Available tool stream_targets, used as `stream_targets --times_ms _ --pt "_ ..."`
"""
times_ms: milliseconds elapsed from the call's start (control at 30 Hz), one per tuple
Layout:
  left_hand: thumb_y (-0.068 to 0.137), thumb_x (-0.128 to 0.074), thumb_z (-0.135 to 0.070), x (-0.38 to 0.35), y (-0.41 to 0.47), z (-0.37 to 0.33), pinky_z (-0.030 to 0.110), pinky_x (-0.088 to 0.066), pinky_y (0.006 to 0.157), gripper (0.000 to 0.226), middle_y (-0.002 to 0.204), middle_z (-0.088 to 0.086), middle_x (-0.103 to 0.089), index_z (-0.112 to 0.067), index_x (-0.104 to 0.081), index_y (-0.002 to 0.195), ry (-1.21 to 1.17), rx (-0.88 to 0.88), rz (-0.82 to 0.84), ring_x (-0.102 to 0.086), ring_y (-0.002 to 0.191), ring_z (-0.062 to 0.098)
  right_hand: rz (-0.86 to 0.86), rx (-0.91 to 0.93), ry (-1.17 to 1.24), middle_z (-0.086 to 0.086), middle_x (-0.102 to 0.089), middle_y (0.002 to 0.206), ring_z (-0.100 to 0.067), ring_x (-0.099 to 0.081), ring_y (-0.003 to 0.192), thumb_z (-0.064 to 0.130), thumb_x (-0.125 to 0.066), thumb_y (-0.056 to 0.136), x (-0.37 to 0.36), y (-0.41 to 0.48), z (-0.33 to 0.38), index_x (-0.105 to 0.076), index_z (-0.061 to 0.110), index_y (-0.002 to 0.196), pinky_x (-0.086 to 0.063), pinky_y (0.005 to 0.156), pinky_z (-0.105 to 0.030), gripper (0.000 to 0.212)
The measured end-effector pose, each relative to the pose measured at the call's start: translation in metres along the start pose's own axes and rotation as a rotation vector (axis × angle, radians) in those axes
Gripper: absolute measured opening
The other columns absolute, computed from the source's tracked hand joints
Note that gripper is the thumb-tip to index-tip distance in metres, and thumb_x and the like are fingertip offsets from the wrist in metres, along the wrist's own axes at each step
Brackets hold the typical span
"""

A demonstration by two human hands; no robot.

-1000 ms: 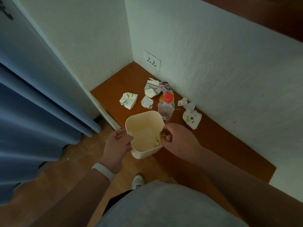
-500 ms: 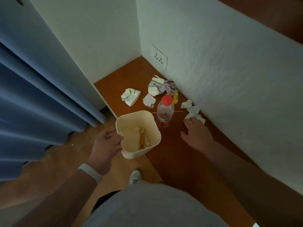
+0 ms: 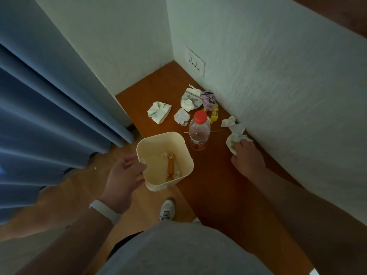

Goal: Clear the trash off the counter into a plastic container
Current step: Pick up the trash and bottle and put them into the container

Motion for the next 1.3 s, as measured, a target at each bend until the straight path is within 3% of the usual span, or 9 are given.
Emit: stream_targets --times_ms 200,500,667,733,867,1033,1100,1200,1300 --pt "0.093 -0.064 -0.005 0.005 -0.005 0.000 0.038 -0.058 0.075 0.037 0.120 0.017 -0.070 -0.012 -0.059 0.129 -0.022 -0.019 -0.004 -0.069 0.090 0.024 -0.107 0.014 -0.044 -0.007 -0.060 0.096 -0.024 -0.057 0.086 0.025 -0.062 0.086 0.015 -0.013 0.005 -0.065 0.011 0.102 -0.046 0.063 -0.034 0.021" --pt "0.095 -0.062 -0.003 0.001 -0.014 -0.001 0.041 -0.059 0.079 0.032 0.113 0.014 -0.070 -0.010 -0.058 0.125 -0.031 -0.023 0.076 -0.069 0.086 0.023 -0.403 0.094 0.124 -0.005 -0.063 0.083 -0.020 -0.057 0.067 0.014 -0.066 0.083 0.082 -0.061 0.036 -0.068 0.012 0.104 -0.045 0.054 -0.032 0.021" --pt "0.094 -0.062 -0.002 0.005 -0.008 -0.007 0.048 -0.059 0.087 0.033 0.118 0.016 -0.067 -0.009 -0.057 0.127 -0.017 -0.043 0.145 -0.068 0.089 0.025 -0.490 0.176 0.192 -0.003 -0.066 0.088 -0.019 -0.060 0.071 0.014 -0.066 0.085 0.119 -0.089 0.089 -0.066 0.013 0.111 -0.049 0.057 -0.032 0.026" --pt "0.094 -0.064 -0.003 0.008 -0.004 -0.010 0.053 -0.058 0.092 0.033 0.119 0.018 -0.067 -0.010 -0.057 0.126 0.000 -0.039 0.166 -0.069 0.093 0.028 -0.513 0.197 0.223 -0.002 -0.067 0.091 -0.016 -0.060 0.074 0.014 -0.066 0.086 0.132 -0.098 0.112 -0.066 0.013 0.115 -0.048 0.059 -0.027 0.029" --pt "0.093 -0.066 -0.005 0.011 0.011 -0.018 0.058 -0.057 0.094 0.025 0.119 0.015 -0.068 -0.018 -0.060 0.114 0.023 -0.060 0.212 -0.069 0.105 0.034 -0.595 0.249 0.286 -0.002 -0.069 0.093 -0.014 -0.062 0.075 0.013 -0.069 0.085 0.157 -0.117 0.161 -0.068 0.011 0.115 -0.050 0.059 -0.022 0.030" --pt "0.091 -0.069 -0.009 0.016 0.026 -0.020 0.057 -0.058 0.092 0.027 0.120 0.011 -0.068 -0.024 -0.059 0.111 0.019 -0.046 0.261 -0.069 0.106 0.033 -0.318 0.115 0.448 0.005 -0.063 0.112 -0.007 -0.059 0.093 0.027 -0.055 0.096 0.137 -0.104 0.200 -0.057 0.022 0.125 -0.050 0.073 -0.017 0.030" --pt "0.091 -0.069 -0.009 0.020 0.030 -0.020 0.057 -0.058 0.093 0.030 0.120 0.012 -0.068 -0.020 -0.059 0.118 0.013 -0.042 0.280 -0.069 0.105 0.033 -0.230 0.092 0.455 0.005 -0.060 0.117 -0.009 -0.058 0.099 0.029 -0.052 0.097 0.128 -0.098 0.214 -0.054 0.024 0.128 -0.054 0.082 -0.025 0.031" --pt "0.091 -0.068 -0.008 0.028 0.035 -0.022 0.055 -0.058 0.093 0.041 0.119 0.012 -0.067 -0.015 -0.056 0.129 0.016 -0.035 0.316 -0.070 0.102 0.031 -0.159 0.060 0.453 0.005 -0.058 0.114 -0.010 -0.057 0.099 0.028 -0.051 0.097 0.119 -0.092 0.229 -0.054 0.024 0.126 -0.054 0.085 -0.034 0.029" --pt "0.091 -0.068 -0.008 0.038 0.043 -0.026 0.055 -0.058 0.093 0.041 0.117 0.013 -0.069 -0.015 -0.056 0.129 0.033 -0.038 0.346 -0.072 0.100 0.031 -0.160 0.081 0.416 0.007 -0.054 0.108 -0.010 -0.056 0.096 0.028 -0.053 0.097 0.119 -0.090 0.240 -0.056 0.022 0.122 -0.053 0.081 -0.030 0.026"
Point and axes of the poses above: each hand's wrist, its own y-axis towards the middle knuckle, its own x-axis out of the back of the hand, z = x × y, the point moved 8 cm from there along y, towards the middle knuckle
